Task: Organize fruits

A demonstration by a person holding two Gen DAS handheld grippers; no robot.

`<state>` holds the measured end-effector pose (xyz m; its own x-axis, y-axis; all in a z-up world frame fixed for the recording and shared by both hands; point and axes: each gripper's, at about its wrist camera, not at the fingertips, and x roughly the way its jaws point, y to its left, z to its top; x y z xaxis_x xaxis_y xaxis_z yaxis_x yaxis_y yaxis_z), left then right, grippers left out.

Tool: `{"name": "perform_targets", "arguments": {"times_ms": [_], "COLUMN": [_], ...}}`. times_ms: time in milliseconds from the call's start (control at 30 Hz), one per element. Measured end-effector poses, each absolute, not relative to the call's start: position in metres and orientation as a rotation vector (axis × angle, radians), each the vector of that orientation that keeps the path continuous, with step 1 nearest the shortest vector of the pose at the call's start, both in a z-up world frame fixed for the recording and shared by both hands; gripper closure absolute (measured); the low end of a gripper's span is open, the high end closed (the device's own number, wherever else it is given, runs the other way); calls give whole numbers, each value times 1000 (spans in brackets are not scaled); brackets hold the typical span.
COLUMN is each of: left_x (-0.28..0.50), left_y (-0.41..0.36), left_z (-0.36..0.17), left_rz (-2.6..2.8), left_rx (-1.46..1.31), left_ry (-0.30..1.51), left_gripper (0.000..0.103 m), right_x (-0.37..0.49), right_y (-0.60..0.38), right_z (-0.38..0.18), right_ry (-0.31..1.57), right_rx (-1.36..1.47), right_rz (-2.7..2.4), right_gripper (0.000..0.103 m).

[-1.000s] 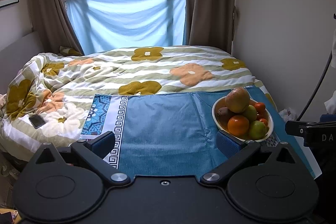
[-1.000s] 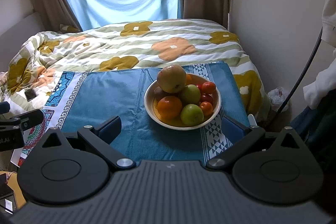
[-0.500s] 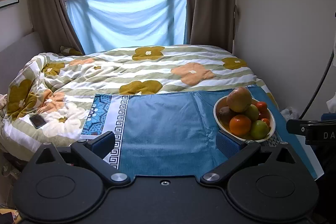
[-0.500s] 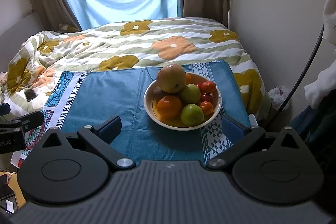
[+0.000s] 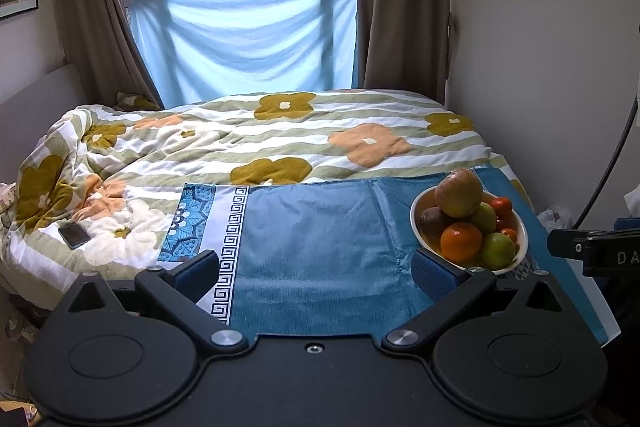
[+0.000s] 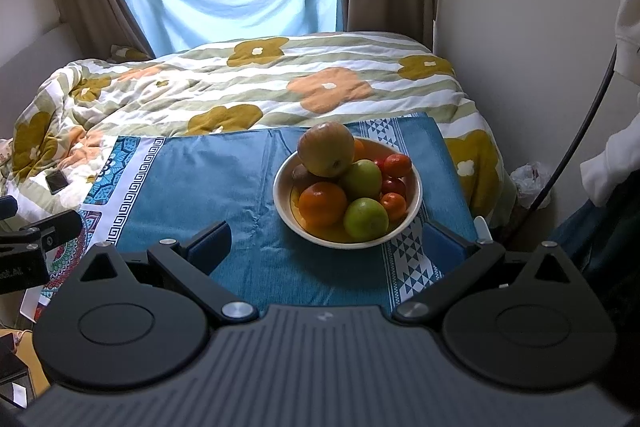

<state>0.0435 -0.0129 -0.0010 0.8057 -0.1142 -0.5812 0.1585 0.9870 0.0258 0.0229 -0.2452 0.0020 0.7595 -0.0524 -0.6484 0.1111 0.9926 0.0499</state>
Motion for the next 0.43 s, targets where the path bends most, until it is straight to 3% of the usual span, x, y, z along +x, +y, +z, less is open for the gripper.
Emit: {"name": "perform_targets", "arguments": {"times_ms": [433], "left_x": [44], "left_y": [-5], "left_z": [-2], "left_rz": [-127], "left_rx": [64], "left_ry": [622], "left_gripper": [0], "right_x": [26], "right_y": [-240], "right_z": [2], "right_ry": [707], "right_rx": [92], "right_rz": [-81], "right_gripper": [0]}}
